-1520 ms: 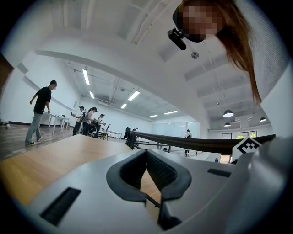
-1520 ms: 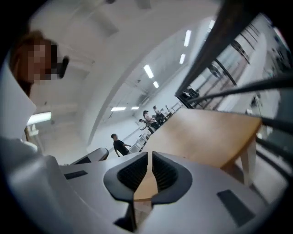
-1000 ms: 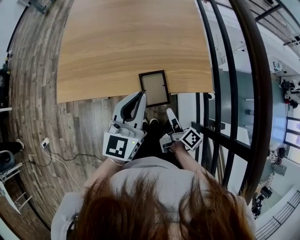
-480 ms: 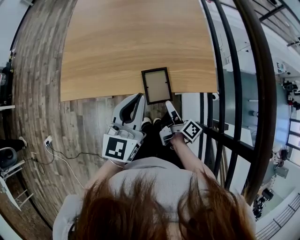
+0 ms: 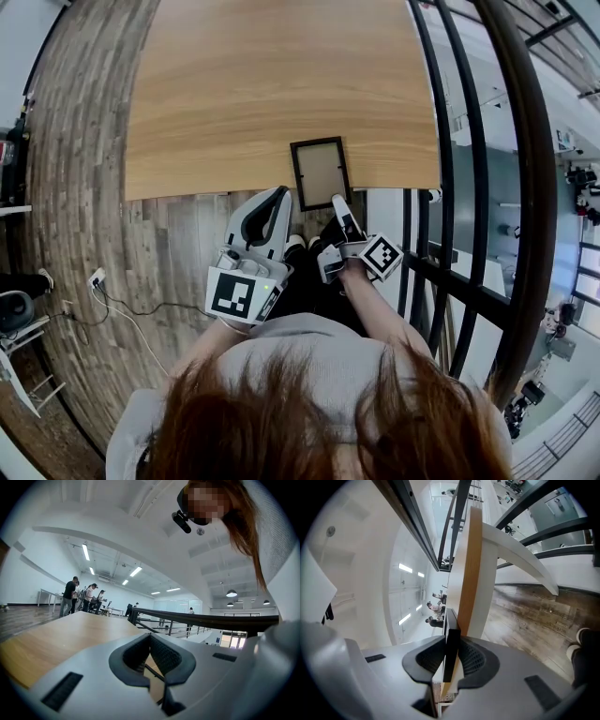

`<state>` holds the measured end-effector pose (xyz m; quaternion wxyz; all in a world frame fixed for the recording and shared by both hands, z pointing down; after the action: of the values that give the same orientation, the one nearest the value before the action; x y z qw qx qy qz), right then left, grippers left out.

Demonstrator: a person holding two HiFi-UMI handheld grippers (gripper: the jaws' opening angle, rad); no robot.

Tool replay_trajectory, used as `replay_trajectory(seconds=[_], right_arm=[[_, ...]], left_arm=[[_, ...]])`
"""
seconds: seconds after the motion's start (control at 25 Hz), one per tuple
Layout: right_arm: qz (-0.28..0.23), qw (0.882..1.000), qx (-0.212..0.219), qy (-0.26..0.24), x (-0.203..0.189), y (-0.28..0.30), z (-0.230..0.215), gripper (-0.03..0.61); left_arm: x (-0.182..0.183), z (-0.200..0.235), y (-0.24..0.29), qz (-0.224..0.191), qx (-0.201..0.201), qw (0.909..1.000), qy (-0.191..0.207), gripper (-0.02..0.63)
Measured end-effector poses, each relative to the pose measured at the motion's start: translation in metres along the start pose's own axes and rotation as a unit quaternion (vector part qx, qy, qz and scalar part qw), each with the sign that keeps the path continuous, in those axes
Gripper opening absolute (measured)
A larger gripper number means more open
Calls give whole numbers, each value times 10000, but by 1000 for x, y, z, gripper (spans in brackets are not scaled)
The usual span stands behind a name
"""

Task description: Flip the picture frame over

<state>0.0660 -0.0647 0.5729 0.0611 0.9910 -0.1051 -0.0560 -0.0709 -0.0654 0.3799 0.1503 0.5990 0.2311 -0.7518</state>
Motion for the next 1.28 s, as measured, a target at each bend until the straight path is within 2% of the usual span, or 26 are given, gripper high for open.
replay_trajectory(seconds=[0.12, 0.44, 0.72, 0.8, 0.84, 0.88, 0.92, 0.96, 1.0, 1.04, 1.08, 1.12, 1.24, 1.28], right_arm=[[-110, 9999, -66, 80, 0, -2, -3, 91], [-388, 9992, 97, 22, 10, -3, 27, 86], [-661, 9956, 246, -625, 36, 1, 58, 84], [-641, 9918, 317, -1062, 43, 4, 71, 84], [-608, 9869, 368, -1448, 46, 5, 79, 84], [-567, 9784, 410, -1946, 48, 7, 88, 84], [-521, 9646, 430, -2551, 50, 8, 97, 84], [-477, 9435, 436, -3249, 51, 9, 105, 84], [-439, 9144, 444, -4000, 51, 10, 113, 84], [-411, 8798, 465, -4713, 50, 11, 121, 84], [-391, 8460, 498, -5294, 49, 12, 127, 84], [-374, 8187, 527, -5706, 47, 13, 132, 84], [-288, 7590, 507, -6485, 39, 13, 139, 84], [-243, 7344, 482, -6766, 36, 13, 141, 84]], left_arm=[[1, 1, 0, -26, -4, 10000, -3, 6], [4, 2, 0, -49, -25, 10000, -7, 6], [8, 1, 0, -93, -40, 9999, -11, 6], [10, 0, 0, -114, -48, 9999, -6, 6], [11, 0, 0, -125, -43, 9999, -3, 6], [12, 0, -1, -134, -36, 9999, 1, 6], [12, 1, -1, -142, -28, 9999, 5, 6], [13, 1, -2, -149, -22, 9999, 9, 6], [13, 2, -2, -153, -15, 9999, 12, 6], [13, 3, -2, -153, -7, 9999, 13, 6], [13, 3, -3, -150, 1, 9999, 13, 6], [13, 4, -3, -147, 9, 9999, 13, 6], [14, 5, -4, -151, 19, 9999, 12, 6], [14, 5, -4, -156, 22, 9999, 11, 6]])
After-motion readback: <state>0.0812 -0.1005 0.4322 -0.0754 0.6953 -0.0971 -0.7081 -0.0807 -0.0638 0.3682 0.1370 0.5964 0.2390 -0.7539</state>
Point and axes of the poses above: the fingertips, and each gripper's own axes: y forward along the fingers, z to its left, x out of its top, the point moved 3 cm from there along -y, backward along the fingers, and after that the axes turned 15 degrees about -z, right-handed, at the moved point
